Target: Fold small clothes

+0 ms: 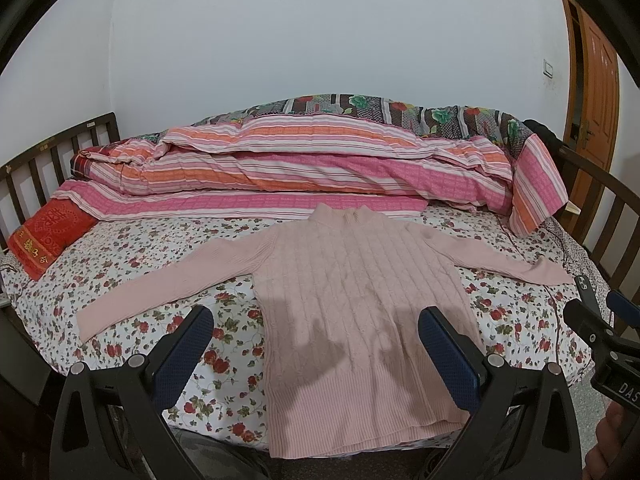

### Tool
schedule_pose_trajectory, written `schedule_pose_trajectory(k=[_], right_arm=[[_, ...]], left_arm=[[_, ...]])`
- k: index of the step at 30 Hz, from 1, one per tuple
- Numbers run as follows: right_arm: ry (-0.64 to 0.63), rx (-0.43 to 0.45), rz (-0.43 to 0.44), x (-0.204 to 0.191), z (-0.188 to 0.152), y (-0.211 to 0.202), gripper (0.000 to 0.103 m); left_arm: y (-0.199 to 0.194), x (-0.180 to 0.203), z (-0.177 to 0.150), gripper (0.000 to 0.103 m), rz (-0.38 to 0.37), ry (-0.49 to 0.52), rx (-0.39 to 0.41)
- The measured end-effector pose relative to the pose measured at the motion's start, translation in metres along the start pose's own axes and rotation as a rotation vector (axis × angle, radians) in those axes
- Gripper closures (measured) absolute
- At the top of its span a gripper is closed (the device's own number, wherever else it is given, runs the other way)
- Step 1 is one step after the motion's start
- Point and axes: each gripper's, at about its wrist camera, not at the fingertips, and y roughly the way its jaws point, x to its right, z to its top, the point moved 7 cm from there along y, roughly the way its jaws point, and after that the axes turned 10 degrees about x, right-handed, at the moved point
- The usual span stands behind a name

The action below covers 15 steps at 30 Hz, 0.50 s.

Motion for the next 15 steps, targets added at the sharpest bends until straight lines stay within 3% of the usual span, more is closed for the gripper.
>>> schedule_pose_trajectory(k=[15], right_arm=[[0.0,0.0,0.001,-0.0058,-0.0003,-0.0023,0.0]], left_arm=[[0.0001,-0.0004,0.0001,0.0,0.0,-0.001,0.0]])
